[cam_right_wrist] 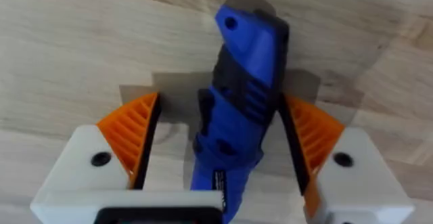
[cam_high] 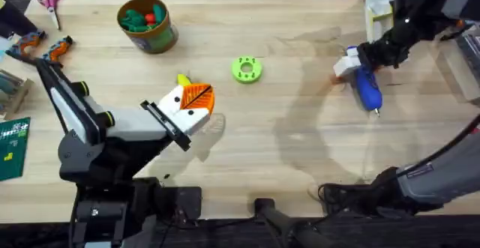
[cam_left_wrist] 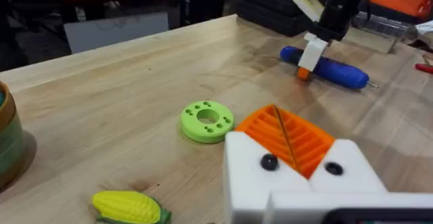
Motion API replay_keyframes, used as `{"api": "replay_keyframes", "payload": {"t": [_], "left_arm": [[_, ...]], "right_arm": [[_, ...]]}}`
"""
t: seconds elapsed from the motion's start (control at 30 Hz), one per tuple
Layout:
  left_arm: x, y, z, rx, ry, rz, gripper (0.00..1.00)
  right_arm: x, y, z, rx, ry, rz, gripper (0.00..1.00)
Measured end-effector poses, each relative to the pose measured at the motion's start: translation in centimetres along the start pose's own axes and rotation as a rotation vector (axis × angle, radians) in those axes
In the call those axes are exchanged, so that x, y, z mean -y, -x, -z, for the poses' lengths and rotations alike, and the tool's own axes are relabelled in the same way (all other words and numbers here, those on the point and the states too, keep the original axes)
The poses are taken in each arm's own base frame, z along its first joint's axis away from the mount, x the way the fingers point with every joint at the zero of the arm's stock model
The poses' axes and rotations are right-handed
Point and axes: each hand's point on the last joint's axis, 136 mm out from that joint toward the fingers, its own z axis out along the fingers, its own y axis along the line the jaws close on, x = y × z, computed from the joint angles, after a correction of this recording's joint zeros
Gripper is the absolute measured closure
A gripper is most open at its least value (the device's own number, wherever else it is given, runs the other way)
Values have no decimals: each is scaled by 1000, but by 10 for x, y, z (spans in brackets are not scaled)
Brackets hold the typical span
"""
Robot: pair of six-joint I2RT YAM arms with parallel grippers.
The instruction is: Pick up the gripper from the table and insert it into the empty holder that is missing its gripper. Then pick up a screw, insert it into the mounting hole, and use the screwdriver to tighten it. Finally, clean up the table by picking up the vegetable and placing it into the bucket.
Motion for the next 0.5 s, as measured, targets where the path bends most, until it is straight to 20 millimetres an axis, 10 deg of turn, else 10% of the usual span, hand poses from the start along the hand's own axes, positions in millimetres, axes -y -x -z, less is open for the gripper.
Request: {"api": "replay_keyframes", "payload": {"t": [0.33, 0.5], "left_arm": [[0, 0, 0, 0, 0, 0, 991], [0, 0, 0, 0, 0, 0, 991]], "right_arm": [[4, 5, -1, 10, -11, 9, 54], [6, 8, -2, 14, -21, 16, 739]]}}
